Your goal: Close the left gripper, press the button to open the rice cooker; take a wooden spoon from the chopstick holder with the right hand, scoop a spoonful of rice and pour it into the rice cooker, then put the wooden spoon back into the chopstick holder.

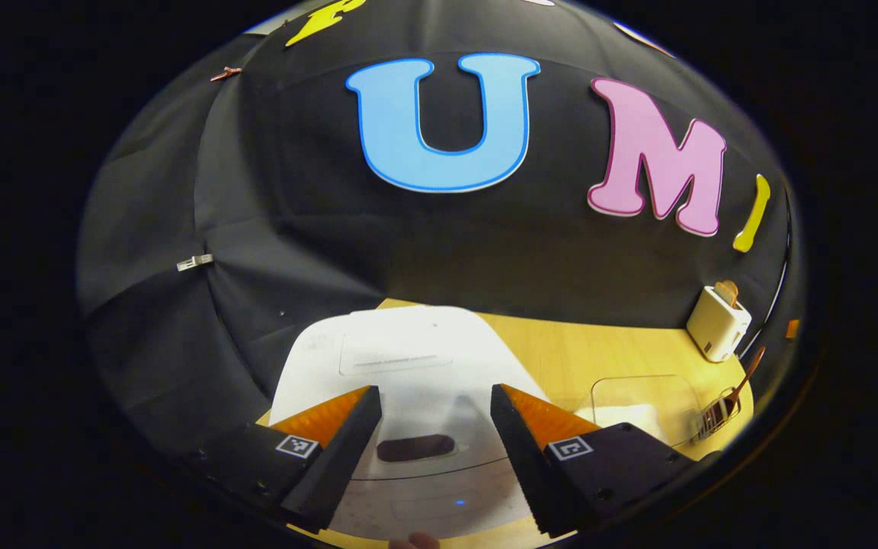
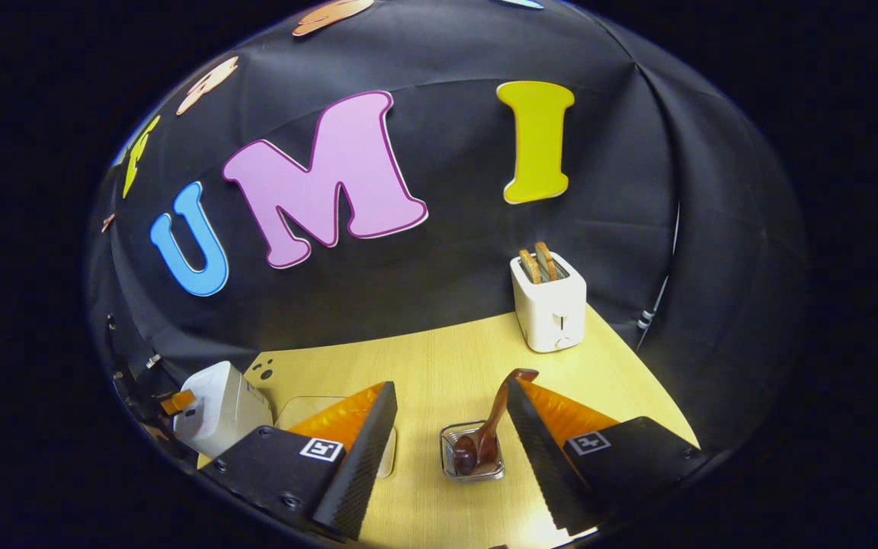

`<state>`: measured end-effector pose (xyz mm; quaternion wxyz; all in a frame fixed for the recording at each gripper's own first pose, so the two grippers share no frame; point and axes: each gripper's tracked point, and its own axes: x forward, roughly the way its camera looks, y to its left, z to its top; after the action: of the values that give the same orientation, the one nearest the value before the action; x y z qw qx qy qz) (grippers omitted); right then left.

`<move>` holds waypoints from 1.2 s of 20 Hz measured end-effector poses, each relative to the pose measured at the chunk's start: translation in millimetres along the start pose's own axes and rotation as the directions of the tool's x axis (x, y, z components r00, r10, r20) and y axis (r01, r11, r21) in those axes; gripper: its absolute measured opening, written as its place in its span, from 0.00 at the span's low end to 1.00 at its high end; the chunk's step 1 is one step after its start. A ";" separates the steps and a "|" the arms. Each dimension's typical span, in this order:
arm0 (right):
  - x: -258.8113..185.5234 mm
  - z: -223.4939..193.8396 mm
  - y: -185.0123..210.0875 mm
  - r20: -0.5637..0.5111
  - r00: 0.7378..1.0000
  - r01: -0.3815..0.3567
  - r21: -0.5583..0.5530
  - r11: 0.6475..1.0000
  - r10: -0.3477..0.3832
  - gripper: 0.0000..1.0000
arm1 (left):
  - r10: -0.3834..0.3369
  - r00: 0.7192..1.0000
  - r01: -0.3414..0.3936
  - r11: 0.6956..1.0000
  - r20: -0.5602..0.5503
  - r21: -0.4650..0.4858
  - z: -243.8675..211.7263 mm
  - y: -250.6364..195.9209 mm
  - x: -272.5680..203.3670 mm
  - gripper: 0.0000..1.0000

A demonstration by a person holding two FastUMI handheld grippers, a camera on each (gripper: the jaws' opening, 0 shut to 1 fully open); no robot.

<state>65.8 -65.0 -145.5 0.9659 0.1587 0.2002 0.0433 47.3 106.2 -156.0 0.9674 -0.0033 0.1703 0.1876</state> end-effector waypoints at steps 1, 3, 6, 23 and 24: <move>-2.1 2.1 3.3 0.004 1.000 -0.004 -0.011 1.000 0.004 0.93 | -0.016 1.000 0.015 1.000 0.013 0.005 6.7 -7.0 -3.2 0.94; -4.8 6.2 10.6 0.013 1.000 -0.016 -0.034 0.999 0.017 0.97 | -0.055 0.998 0.054 0.998 0.038 0.020 19.8 -23.4 -10.7 0.94; -10.4 14.4 22.5 0.033 0.999 -0.031 -0.087 0.996 0.034 0.98 | -0.139 0.987 0.136 0.990 0.078 0.043 39.4 -53.6 -22.4 0.94; -38.5 27.8 76.7 0.073 0.988 -0.113 -0.220 0.969 0.132 0.98 | -0.447 0.881 0.433 0.894 0.158 0.116 65.2 -150.3 -83.9 0.94; -39.5 27.9 77.9 0.075 0.988 -0.117 -0.221 0.968 0.136 0.98 | -0.455 0.877 0.441 0.890 0.156 0.117 64.7 -153.7 -86.1 0.93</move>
<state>39.2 -5.2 -81.2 0.9806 0.0670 0.1404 0.1192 49.5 -63.2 -75.5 0.9952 0.0120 0.0844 -0.0485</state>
